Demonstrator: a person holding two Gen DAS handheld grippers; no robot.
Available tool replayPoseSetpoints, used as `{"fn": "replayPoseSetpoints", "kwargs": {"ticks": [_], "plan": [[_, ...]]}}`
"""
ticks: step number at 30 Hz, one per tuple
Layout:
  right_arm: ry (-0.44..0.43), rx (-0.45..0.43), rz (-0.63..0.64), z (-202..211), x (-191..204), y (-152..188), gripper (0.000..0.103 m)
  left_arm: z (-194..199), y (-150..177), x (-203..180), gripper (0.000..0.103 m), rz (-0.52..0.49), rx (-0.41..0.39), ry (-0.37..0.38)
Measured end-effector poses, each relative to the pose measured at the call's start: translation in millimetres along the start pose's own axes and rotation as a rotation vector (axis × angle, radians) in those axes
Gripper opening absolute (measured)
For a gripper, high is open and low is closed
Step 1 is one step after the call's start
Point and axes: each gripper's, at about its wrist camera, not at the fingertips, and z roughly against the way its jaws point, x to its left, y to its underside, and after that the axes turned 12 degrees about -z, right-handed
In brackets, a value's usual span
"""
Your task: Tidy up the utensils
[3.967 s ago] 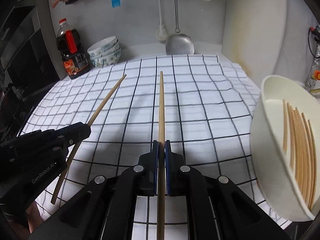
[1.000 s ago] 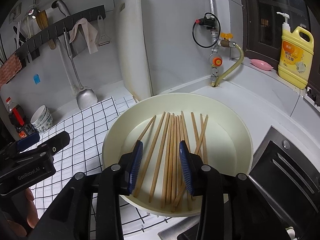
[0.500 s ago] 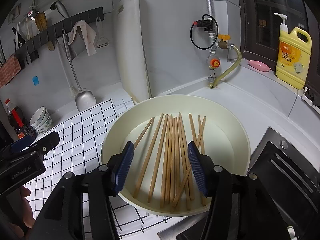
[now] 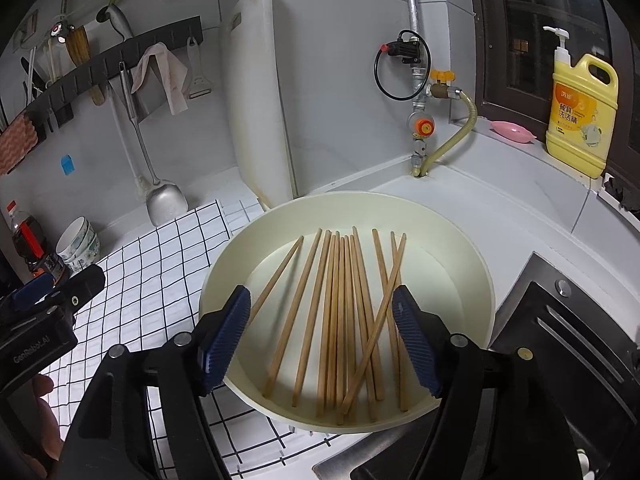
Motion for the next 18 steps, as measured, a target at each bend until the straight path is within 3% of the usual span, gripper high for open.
{"fn": "replayPoseSetpoints", "kwargs": {"ticks": [18], "plan": [[0.001,0.001,-0.010,-2.1,-2.8,-0.9,0.076,3.9,-1.7,1.7,0.097,0.001,-0.009,0.004]]}}
